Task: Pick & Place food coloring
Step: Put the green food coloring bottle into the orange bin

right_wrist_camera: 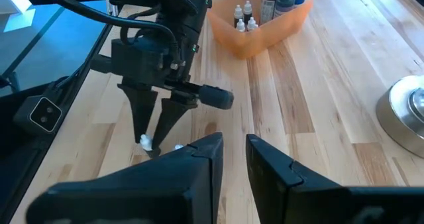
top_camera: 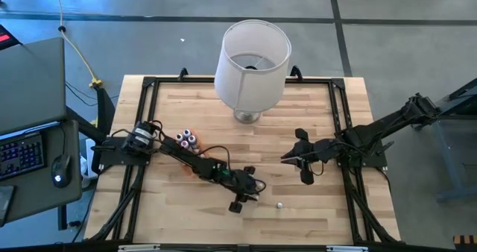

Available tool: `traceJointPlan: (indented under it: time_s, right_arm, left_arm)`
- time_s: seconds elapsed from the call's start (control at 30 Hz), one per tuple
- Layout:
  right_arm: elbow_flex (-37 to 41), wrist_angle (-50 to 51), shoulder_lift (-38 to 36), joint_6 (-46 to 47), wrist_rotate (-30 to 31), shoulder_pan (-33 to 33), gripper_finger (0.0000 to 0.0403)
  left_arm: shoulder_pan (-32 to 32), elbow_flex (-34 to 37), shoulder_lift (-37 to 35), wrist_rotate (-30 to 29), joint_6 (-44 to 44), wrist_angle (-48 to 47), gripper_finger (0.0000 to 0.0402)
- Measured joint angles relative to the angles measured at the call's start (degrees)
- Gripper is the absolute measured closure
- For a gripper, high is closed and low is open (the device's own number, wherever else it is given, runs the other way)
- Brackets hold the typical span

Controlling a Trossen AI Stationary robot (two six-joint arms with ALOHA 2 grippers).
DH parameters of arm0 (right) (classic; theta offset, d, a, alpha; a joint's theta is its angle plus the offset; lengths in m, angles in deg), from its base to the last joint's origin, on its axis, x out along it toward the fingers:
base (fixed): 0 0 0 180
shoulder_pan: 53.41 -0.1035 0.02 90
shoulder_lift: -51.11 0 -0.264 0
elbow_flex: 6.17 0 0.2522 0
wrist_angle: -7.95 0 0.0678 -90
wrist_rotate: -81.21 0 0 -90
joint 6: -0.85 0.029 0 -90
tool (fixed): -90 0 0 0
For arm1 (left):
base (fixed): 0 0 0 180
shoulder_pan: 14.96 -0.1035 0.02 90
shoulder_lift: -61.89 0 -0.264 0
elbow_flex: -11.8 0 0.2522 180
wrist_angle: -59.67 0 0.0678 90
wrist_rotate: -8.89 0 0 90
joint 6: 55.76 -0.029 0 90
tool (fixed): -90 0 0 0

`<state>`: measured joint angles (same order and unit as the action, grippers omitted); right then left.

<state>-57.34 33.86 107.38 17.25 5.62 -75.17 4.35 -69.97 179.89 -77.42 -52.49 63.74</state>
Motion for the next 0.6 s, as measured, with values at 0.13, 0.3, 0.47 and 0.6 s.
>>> traceJointPlan:
  time_s: [0.13, 0.3, 0.47, 0.6]
  right_arm:
    - [0.00, 0.00, 0.00, 0.00, 0.00, 0.00, 0.0343]
    - [0.00, 0.00, 0.02, 0.00, 0.01, 0.00, 0.0343]
    - [0.00, 0.00, 0.00, 0.00, 0.00, 0.00, 0.0343]
    - [0.00, 0.00, 0.00, 0.00, 0.00, 0.00, 0.0343]
  left_arm:
    - [0.08, 0.00, 0.00, 0.04, -0.03, 0.01, 0.0322]
    - [0.00, 0.00, -0.05, 0.12, -0.03, 0.15, 0.0364]
    - [-0.24, 0.11, -2.90, 0.86, -0.10, -2.10, 0.0362]
    - [-0.21, 0.07, -9.52, -4.25, -0.22, -13.17, 0.0351]
